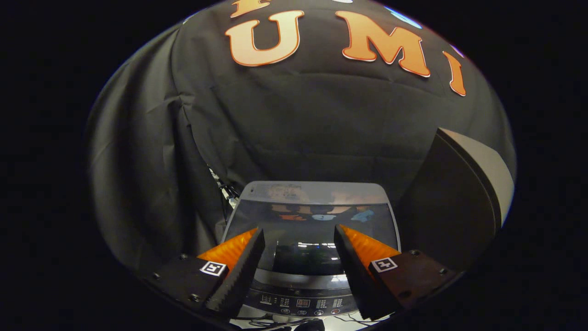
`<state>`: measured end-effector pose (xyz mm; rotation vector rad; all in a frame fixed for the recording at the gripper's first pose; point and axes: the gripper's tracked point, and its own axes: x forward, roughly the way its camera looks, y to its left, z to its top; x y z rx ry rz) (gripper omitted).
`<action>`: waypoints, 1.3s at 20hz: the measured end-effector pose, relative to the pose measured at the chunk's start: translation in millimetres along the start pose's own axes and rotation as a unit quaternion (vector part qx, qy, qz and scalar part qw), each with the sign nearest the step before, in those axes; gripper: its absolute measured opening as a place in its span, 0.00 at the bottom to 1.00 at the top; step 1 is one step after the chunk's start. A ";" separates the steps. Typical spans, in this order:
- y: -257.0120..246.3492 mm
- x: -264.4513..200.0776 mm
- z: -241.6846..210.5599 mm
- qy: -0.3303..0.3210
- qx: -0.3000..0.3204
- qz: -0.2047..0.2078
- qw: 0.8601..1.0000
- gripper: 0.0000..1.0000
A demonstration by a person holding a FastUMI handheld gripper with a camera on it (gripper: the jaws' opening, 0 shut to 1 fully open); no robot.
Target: Put the clothes into the washing machine and then close the washing machine lid.
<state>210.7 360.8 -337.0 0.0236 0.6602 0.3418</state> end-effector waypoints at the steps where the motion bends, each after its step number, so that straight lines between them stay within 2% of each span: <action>1: 0.3 -12.5 12.1 -0.011 0.003 0.003 1.000 0.99; 9: -30.3 -156.7 108.3 -0.134 0.023 -0.007 0.991 0.98; 14: -99.5 -255.2 143.6 -0.215 0.015 -0.060 0.975 0.98; 22: -196.4 -407.5 153.3 -0.312 -0.014 -0.133 0.941 0.98; 26: -221.3 -454.2 147.9 -0.341 -0.008 -0.129 0.931 0.98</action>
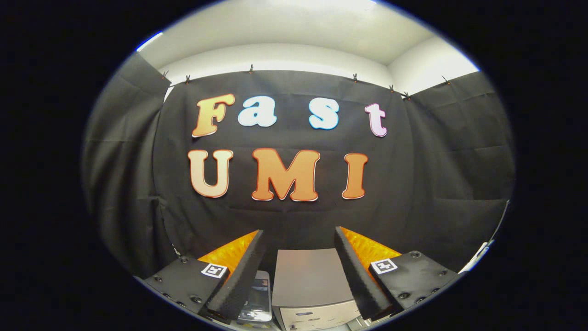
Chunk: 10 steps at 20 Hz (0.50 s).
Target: Put the clothes into the washing machine and then close the washing machine lid.
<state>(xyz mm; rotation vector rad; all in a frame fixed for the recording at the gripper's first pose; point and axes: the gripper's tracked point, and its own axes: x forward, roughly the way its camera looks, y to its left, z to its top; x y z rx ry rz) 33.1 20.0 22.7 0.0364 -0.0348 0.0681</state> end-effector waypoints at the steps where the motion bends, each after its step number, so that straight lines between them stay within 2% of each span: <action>1: -6.4 -3.6 4.0 -0.009 0.007 0.003 1.000 0.98; 8: -47.9 -17.0 12.6 -0.032 0.028 0.019 0.999 0.98; 10: -62.5 -19.0 13.6 -0.041 0.027 0.009 0.999 0.98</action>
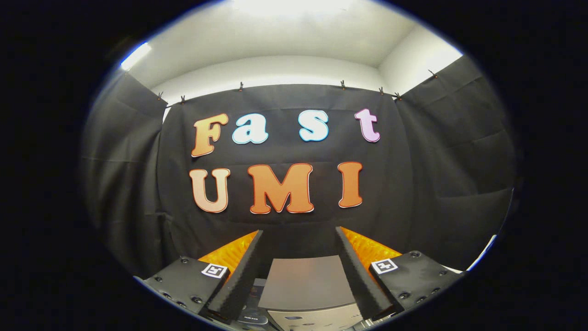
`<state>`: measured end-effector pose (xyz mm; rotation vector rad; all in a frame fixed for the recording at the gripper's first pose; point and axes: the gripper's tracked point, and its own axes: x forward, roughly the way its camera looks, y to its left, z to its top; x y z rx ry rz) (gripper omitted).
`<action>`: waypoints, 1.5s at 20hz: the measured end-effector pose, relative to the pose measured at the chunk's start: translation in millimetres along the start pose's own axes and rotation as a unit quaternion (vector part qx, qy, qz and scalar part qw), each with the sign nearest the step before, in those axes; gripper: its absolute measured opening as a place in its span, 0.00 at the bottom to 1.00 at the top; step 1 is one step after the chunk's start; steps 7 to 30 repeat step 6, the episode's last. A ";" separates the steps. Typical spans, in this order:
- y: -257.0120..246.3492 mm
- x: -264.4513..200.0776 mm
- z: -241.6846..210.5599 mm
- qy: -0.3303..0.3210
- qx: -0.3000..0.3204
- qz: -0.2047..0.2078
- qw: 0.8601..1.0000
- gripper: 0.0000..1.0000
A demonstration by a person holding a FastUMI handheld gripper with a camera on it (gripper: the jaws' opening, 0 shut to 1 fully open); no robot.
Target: Put the clothes into the washing machine and then close the washing machine lid.
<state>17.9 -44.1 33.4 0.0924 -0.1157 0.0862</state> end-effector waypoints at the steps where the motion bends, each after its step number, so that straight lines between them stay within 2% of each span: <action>1: -3.4 -1.3 2.9 -0.006 0.000 0.000 1.000 0.98; 6: -6.3 -0.6 -6.9 0.011 0.007 0.007 1.000 0.98; 30: -6.3 -0.6 -6.9 0.011 0.007 0.007 1.000 0.98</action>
